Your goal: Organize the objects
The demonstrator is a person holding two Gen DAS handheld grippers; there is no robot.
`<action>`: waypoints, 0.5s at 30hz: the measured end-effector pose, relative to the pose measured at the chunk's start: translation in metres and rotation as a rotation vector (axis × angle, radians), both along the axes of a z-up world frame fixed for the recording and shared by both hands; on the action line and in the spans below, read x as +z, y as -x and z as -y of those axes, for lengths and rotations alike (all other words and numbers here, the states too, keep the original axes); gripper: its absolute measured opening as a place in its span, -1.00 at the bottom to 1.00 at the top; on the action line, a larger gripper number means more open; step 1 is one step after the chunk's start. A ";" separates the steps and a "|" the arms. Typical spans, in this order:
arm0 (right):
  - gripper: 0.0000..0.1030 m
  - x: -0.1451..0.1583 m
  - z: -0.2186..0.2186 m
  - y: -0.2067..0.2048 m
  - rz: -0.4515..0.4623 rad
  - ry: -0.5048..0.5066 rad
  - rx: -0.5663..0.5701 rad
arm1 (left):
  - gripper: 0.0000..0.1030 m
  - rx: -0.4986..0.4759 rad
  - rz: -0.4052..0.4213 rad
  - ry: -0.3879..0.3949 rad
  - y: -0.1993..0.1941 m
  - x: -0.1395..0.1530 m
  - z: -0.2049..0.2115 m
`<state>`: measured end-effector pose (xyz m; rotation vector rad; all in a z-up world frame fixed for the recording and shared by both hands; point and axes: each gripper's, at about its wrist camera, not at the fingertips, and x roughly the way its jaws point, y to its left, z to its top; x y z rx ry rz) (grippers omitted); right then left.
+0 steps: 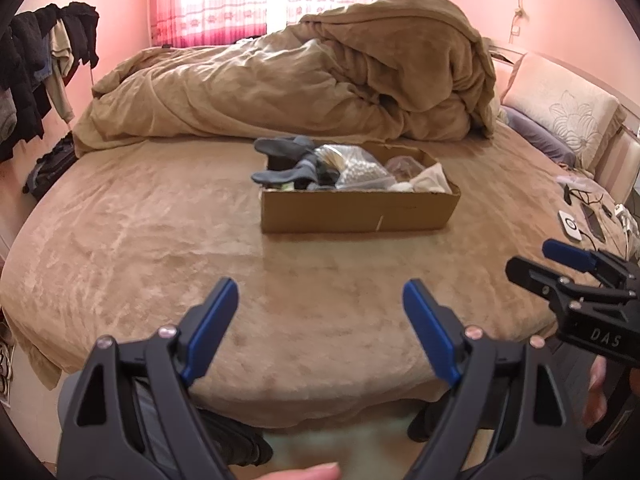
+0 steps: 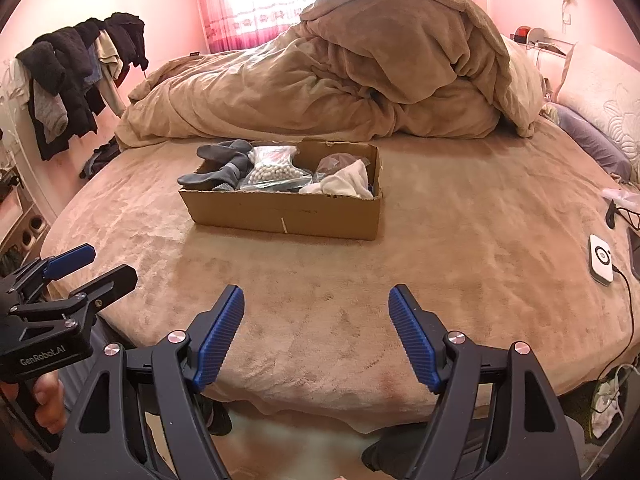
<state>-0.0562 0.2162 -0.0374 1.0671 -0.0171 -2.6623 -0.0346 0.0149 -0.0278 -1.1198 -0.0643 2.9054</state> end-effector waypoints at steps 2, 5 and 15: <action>0.51 0.000 0.000 0.000 0.000 0.000 0.000 | 0.67 0.000 0.000 0.000 0.000 0.000 0.000; 0.51 0.000 0.000 -0.001 0.002 0.002 0.002 | 0.67 0.002 0.000 -0.002 -0.001 0.001 0.001; 0.51 0.003 0.001 -0.002 0.002 0.009 0.008 | 0.67 0.004 -0.003 -0.002 -0.003 0.001 -0.001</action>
